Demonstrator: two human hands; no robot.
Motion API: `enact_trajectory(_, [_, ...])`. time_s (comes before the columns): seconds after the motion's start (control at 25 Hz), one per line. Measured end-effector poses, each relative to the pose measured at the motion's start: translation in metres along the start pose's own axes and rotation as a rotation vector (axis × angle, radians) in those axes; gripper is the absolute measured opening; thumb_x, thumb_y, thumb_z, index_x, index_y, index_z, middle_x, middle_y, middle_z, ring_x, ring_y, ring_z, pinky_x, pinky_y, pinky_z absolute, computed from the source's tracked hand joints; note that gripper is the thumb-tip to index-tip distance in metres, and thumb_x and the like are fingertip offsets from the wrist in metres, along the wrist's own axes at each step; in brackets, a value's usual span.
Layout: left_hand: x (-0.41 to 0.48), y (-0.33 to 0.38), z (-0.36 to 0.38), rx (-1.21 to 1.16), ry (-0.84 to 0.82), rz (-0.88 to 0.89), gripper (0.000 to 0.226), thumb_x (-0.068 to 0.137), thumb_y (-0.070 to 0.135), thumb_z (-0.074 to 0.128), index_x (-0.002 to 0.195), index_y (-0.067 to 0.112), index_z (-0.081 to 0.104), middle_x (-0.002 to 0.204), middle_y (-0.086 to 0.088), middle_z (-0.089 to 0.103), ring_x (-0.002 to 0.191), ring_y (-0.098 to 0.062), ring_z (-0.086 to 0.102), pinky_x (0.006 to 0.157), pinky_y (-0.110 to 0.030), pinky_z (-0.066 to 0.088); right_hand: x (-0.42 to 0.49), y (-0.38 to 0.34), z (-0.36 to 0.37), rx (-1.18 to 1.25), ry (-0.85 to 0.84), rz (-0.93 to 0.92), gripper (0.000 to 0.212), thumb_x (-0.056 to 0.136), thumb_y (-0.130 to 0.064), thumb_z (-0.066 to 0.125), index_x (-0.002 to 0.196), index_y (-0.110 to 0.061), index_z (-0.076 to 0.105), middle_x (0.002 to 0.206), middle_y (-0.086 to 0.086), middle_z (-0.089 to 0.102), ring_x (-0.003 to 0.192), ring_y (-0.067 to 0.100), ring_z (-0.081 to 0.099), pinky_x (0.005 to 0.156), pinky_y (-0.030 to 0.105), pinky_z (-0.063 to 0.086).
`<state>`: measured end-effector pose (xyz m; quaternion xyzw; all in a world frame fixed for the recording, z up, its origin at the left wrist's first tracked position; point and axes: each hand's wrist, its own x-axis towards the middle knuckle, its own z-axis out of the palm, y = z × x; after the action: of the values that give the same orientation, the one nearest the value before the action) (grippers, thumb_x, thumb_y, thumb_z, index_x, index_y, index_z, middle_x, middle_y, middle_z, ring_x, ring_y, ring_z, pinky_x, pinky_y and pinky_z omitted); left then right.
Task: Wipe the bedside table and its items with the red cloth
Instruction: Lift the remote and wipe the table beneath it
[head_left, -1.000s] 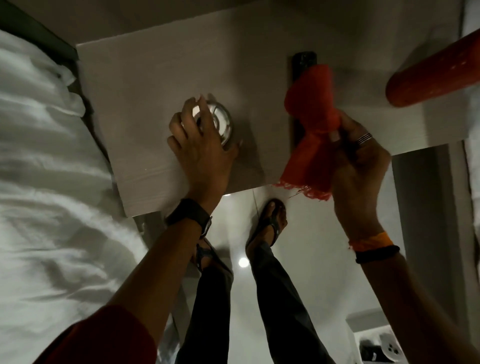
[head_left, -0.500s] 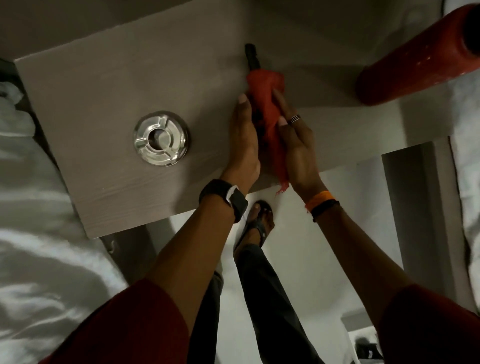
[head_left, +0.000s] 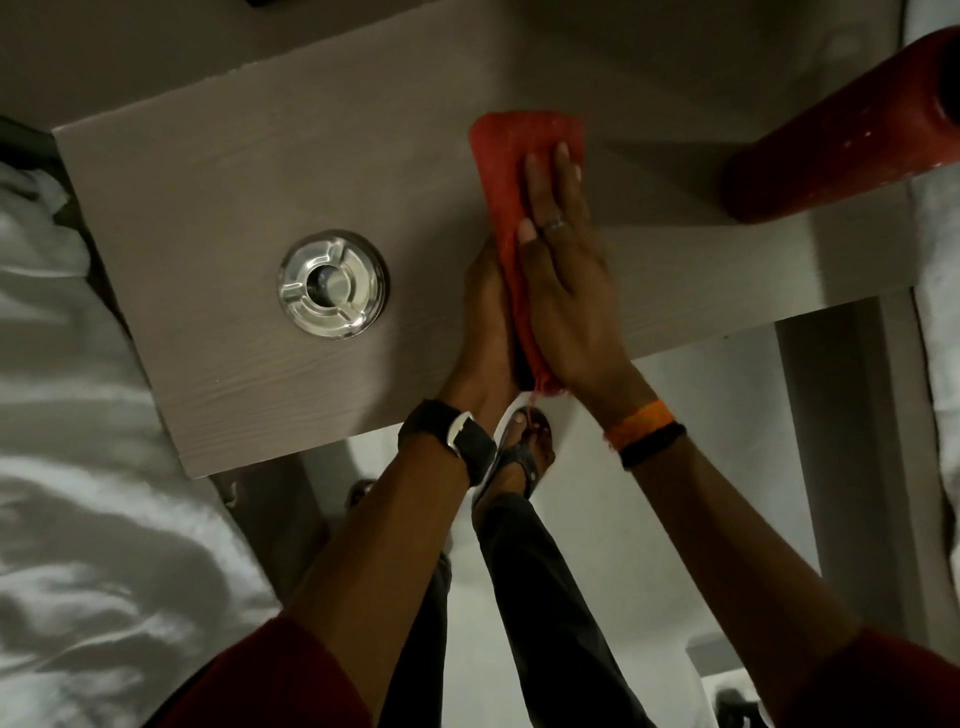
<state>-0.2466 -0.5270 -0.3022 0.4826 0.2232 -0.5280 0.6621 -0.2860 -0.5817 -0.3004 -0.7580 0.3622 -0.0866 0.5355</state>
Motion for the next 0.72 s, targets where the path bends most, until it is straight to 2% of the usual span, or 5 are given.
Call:
enact_trajectory(0.24, [0.014,0.007,-0.015,0.338,0.142,0.094,0.034,0.108,0.035,0.04,0.087,0.021,0.063,0.074,0.003,0.072,0.068,-0.013,0.069,0.068,-0.027,0.056,0.083,0.005,0.008,-0.096,0.089,0.12,0.044,0.107,-0.023,0.039,0.15,-0.012,0.042,0.157,0.012,0.041,0.145,0.028,0.04,0.121,0.043,0.035])
enact_trajectory(0.36, [0.006,0.01,-0.024,0.466,0.069,0.071,0.034,0.105,0.053,0.037,0.096,0.032,0.062,0.073,0.02,0.076,0.07,0.004,0.073,0.061,-0.02,0.06,0.105,0.008,0.003,-0.063,0.153,0.154,0.035,0.106,-0.018,0.043,0.136,-0.005,0.056,0.135,0.013,0.062,0.127,0.025,0.058,0.11,0.035,0.045])
enact_trajectory(0.48, [-0.001,0.011,-0.031,0.313,0.022,0.007,0.043,0.102,0.06,0.038,0.098,0.027,0.064,0.076,0.012,0.078,0.069,-0.005,0.075,0.058,-0.025,0.062,0.123,0.016,-0.015,0.008,0.21,0.285,0.031,0.106,-0.01,0.042,0.128,0.008,0.055,0.114,0.011,0.062,0.107,0.019,0.057,0.096,0.023,0.045])
enact_trajectory(0.6, [-0.001,0.015,-0.031,0.127,-0.013,0.06,0.043,0.106,0.051,0.039,0.109,0.016,0.064,0.087,0.003,0.068,0.068,-0.01,0.064,0.05,-0.023,0.055,0.122,0.027,-0.042,0.221,0.294,0.39,0.031,0.108,-0.009,0.038,0.128,0.009,0.054,0.124,0.019,0.061,0.116,0.031,0.061,0.109,0.041,0.048])
enact_trajectory(0.72, [0.005,0.023,-0.031,0.164,0.067,0.186,0.036,0.107,0.036,0.046,0.134,0.014,0.056,0.105,-0.001,0.065,0.089,-0.016,0.066,0.074,-0.035,0.062,0.089,0.024,-0.06,0.382,0.334,0.432,0.028,0.107,-0.014,0.041,0.126,-0.003,0.058,0.117,0.011,0.068,0.105,0.025,0.068,0.1,0.041,0.058])
